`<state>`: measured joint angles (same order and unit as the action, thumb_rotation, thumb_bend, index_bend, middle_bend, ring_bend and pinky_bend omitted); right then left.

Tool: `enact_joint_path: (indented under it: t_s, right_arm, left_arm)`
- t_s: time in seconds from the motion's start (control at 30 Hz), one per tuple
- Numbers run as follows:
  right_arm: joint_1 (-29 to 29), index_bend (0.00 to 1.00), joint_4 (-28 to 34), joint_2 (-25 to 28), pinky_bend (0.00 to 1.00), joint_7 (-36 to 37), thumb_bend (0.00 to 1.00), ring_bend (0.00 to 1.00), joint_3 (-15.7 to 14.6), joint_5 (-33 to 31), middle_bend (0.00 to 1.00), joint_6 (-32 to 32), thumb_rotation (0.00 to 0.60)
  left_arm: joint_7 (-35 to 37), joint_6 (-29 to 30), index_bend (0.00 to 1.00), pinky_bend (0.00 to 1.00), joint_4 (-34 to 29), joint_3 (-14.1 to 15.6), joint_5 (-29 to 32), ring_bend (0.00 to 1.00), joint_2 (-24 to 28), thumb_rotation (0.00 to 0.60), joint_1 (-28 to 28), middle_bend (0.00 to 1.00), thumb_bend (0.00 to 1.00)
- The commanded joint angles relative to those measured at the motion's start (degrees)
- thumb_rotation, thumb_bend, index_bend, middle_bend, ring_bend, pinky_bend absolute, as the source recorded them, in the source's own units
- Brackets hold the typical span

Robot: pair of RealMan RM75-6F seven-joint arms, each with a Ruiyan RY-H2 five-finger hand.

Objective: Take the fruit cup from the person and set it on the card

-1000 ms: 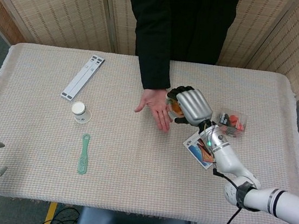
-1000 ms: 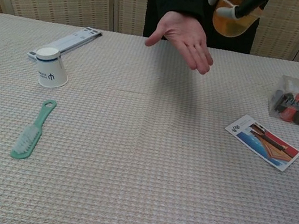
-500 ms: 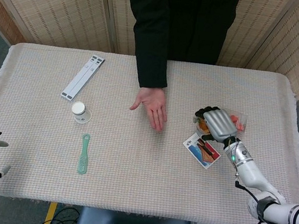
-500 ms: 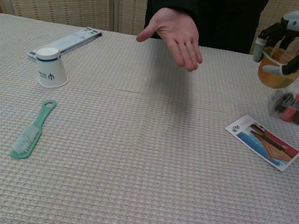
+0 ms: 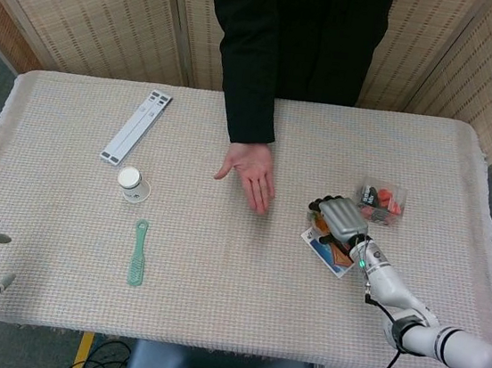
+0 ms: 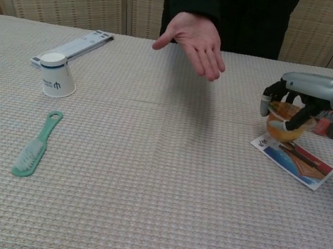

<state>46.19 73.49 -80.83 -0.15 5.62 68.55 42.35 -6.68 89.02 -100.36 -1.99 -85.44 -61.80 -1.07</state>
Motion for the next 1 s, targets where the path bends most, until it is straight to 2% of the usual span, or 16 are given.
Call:
enact_joint_path:
  t_s: [0.03, 0.2, 0.27, 0.3, 0.4, 0.63, 1.0]
  right_arm:
    - [-0.3, 0.38, -0.2, -0.3, 0.44, -0.3, 0.5, 0.29, -0.4, 0.1, 0.32, -0.4, 0.6]
    - [-0.9, 0.06, 0.6, 0.4, 0.25, -1.6, 0.44, 0.08, -0.9, -0.8, 0.11, -1.3, 0.6]
    - [-1.2, 0.0, 1.5, 1.0, 0.17, -1.8, 0.41, 0.02, -1.0, -0.9, 0.03, -1.2, 0.6]
    - [-1.6, 0.0, 2.1, 1.4, 0.11, -1.8, 0.38, 0.0, -1.0, -0.6, 0.01, -0.6, 0.6]
    - [-2.9, 0.0, 3.8, 2.7, 0.03, -1.4, 0.34, 0.0, -1.1, 0.9, 0.0, 2.0, 0.6]
    - [-8.5, 0.0, 10.4, 10.0, 0.02, 1.1, 0.33, 0.0, -1.4, 3.8, 0.0, 10.2, 0.6]
    - [-23.1, 0.0, 20.9, 21.0, 0.02, 1.2, 0.33, 0.0, -4.6, 8.6, 0.0, 30.1, 0.6]
  left_arm:
    - [0.1, -0.1, 0.37, 0.24, 0.2, 0.0, -0.1, 0.2, -0.2, 0.6, -0.1, 0.2, 0.22]
    - [0.2, -0.1, 0.37, 0.24, 0.5, -0.2, 0.0, 0.2, -0.2, 0.6, -0.1, 0.2, 0.22]
    - [0.4, -0.1, 0.37, 0.24, 0.6, -0.2, 0.1, 0.2, -0.3, 0.6, -0.2, 0.2, 0.22]
    - [0.4, -0.2, 0.37, 0.24, 0.7, -0.2, 0.1, 0.2, -0.4, 0.6, -0.2, 0.2, 0.22]
    - [0.6, -0.4, 0.37, 0.24, 1.0, -0.2, 0.2, 0.2, -0.4, 0.6, -0.2, 0.2, 0.22]
    - [1.2, -0.8, 0.37, 0.24, 1.3, -0.4, 0.7, 0.2, -0.2, 0.6, -0.3, 0.2, 0.22]
    - [1.4, -1.0, 0.37, 0.24, 1.6, -0.9, 0.5, 0.2, -0.6, 0.6, -0.9, 0.2, 0.22]
